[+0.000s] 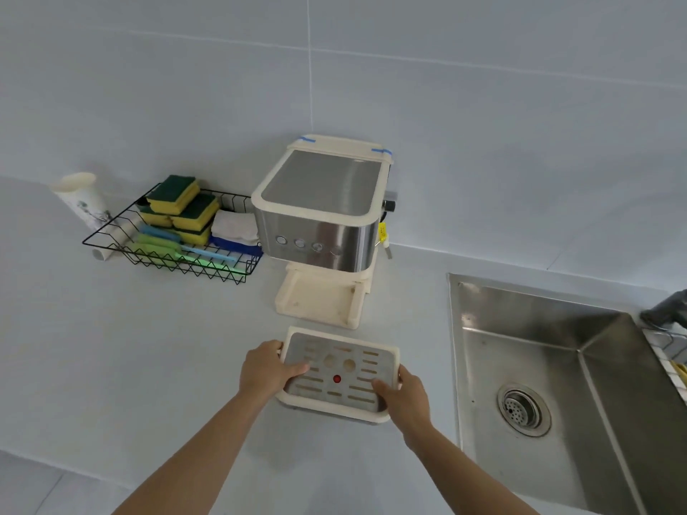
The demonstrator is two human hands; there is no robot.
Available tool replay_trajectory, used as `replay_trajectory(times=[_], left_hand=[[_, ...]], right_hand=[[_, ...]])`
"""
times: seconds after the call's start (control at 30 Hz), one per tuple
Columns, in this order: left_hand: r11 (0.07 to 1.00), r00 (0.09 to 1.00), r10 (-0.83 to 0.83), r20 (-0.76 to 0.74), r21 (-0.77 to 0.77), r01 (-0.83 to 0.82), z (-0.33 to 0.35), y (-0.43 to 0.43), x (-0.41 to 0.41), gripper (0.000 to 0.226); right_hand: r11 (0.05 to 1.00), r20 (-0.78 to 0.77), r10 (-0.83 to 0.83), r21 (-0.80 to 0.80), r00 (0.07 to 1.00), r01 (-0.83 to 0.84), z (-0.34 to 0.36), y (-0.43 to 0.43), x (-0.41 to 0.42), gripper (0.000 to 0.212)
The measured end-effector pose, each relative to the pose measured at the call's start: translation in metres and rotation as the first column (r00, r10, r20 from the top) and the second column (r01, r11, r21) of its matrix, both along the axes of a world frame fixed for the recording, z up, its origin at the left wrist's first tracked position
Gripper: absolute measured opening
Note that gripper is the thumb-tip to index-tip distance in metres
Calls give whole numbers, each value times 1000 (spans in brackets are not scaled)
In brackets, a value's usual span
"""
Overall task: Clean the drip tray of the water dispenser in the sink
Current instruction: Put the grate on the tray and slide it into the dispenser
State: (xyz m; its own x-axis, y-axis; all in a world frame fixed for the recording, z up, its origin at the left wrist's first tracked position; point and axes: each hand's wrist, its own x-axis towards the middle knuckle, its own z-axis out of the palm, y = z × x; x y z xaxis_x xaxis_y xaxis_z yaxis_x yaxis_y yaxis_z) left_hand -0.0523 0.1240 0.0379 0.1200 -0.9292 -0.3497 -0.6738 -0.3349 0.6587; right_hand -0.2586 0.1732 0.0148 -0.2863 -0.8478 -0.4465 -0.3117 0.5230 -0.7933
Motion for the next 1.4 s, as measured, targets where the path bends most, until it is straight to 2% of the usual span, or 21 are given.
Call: replay_trajectory(times=[0.27, 0.6, 1.03, 1.4], left_hand=[[992, 991, -128, 43, 6, 128, -4, -73, 42, 45], [981, 982, -188, 27, 44, 187, -12, -118, 50, 47], [975, 982, -179, 52, 139, 171, -24, -138, 45, 50], [981, 984, -166, 70, 114, 158, -24, -164, 34, 51]], right_hand=[[992, -7, -128, 22, 992, 128, 5, -57, 50, 17], [977, -52, -210, 27, 976, 212, 5, -96, 64, 14], [983, -96, -148, 98, 984, 157, -9, -121, 59, 19], [988, -180, -72, 124, 981, 95, -16, -154, 46, 23]])
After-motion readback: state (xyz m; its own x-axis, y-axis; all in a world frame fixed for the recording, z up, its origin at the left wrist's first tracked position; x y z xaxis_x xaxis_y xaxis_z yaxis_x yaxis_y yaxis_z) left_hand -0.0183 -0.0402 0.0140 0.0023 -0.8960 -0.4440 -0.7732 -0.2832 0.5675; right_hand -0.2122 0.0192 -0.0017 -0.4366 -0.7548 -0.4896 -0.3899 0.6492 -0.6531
